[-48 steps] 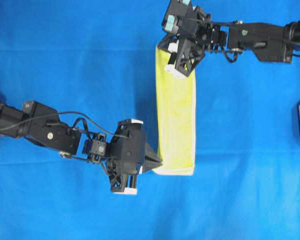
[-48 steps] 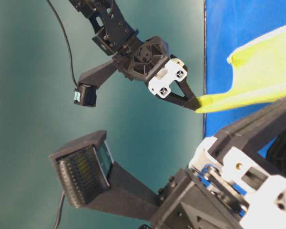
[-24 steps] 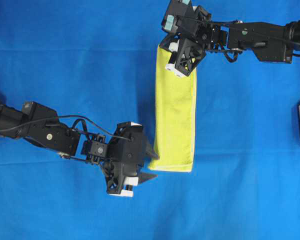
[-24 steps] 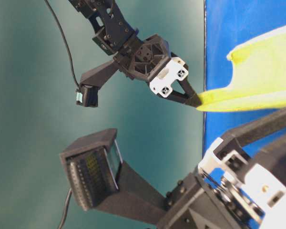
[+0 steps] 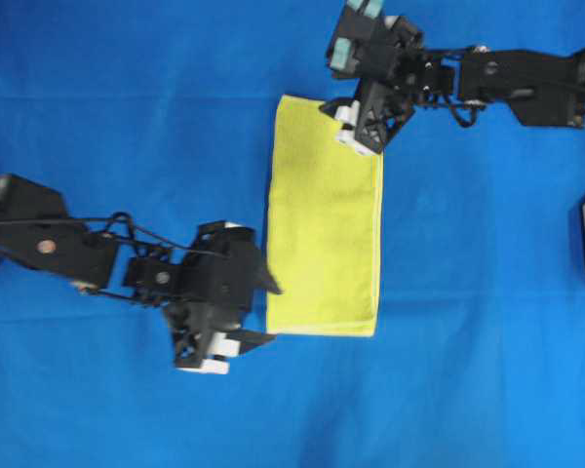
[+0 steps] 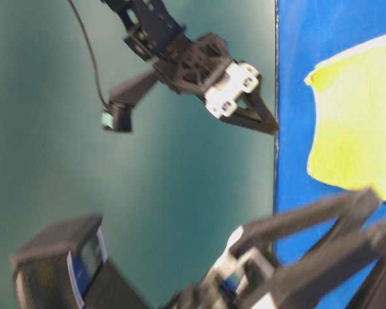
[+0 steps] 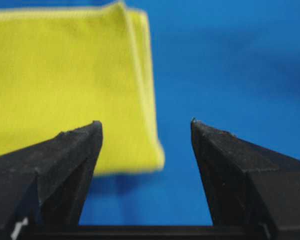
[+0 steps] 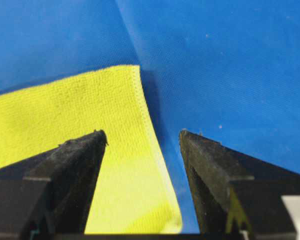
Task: Fold the yellow towel.
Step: 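Lay the strip down, open both grippers and withdraw them sideways, then move both grippers to the strip's far end and pinch its corners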
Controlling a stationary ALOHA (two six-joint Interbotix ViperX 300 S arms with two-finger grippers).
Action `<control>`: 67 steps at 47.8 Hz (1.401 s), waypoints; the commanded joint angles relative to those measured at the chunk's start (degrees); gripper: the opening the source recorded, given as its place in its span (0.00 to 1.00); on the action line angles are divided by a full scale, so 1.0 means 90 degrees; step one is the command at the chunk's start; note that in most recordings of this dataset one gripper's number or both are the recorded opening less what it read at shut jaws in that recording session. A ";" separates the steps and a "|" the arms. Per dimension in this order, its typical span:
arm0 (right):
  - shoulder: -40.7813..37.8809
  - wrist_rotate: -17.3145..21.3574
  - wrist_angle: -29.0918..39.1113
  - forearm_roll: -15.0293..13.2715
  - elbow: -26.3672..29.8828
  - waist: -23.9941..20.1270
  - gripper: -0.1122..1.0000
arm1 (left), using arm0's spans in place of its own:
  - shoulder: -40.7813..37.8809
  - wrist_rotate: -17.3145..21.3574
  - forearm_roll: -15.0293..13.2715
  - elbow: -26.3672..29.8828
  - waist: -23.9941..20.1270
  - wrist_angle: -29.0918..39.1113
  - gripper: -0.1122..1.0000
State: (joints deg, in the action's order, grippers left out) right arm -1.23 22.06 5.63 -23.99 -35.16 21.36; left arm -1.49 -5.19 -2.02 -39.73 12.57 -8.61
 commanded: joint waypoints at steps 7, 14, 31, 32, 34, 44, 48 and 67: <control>0.1104 0.0029 0.0000 0.0010 -0.0361 -0.0234 0.66 | 0.1299 0.0000 0.0000 -0.0752 -0.0352 0.0186 0.71; 0.1963 0.0137 -0.0059 0.0078 -0.0820 -0.0645 0.66 | 0.2129 0.0078 0.0010 -0.1270 -0.0605 0.0029 0.71; 0.3848 0.0469 -0.0889 0.0186 -0.2285 -0.1123 0.66 | 0.4219 0.0566 0.0049 -0.2646 -0.1045 -0.1318 0.71; 0.3916 0.0469 -0.0957 0.0195 -0.2354 -0.1123 0.66 | 0.4297 0.0586 0.0049 -0.2695 -0.1055 -0.1357 0.71; 0.4014 0.0479 -0.1094 0.0195 -0.2490 -0.1123 0.66 | 0.4434 0.0605 0.0049 -0.2793 -0.1094 -0.1396 0.70; 0.4063 0.0479 -0.1416 0.0234 -0.2686 -0.1123 0.66 | 0.4570 0.0605 0.0039 -0.2891 -0.1162 -0.1416 0.70; 0.4053 0.0479 -0.1416 0.0234 -0.2676 -0.1123 0.66 | 0.4492 0.0605 0.0049 -0.2881 -0.1162 -0.1416 0.70; 0.3369 0.0479 -0.1338 0.0322 -0.2354 -0.0107 0.66 | 0.3711 0.0674 0.0049 -0.2539 -0.1924 -0.1719 0.70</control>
State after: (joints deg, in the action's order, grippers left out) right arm 31.29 26.46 -6.59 -21.36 -58.54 18.19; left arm 34.01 0.70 -1.67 -64.78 -2.46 -23.20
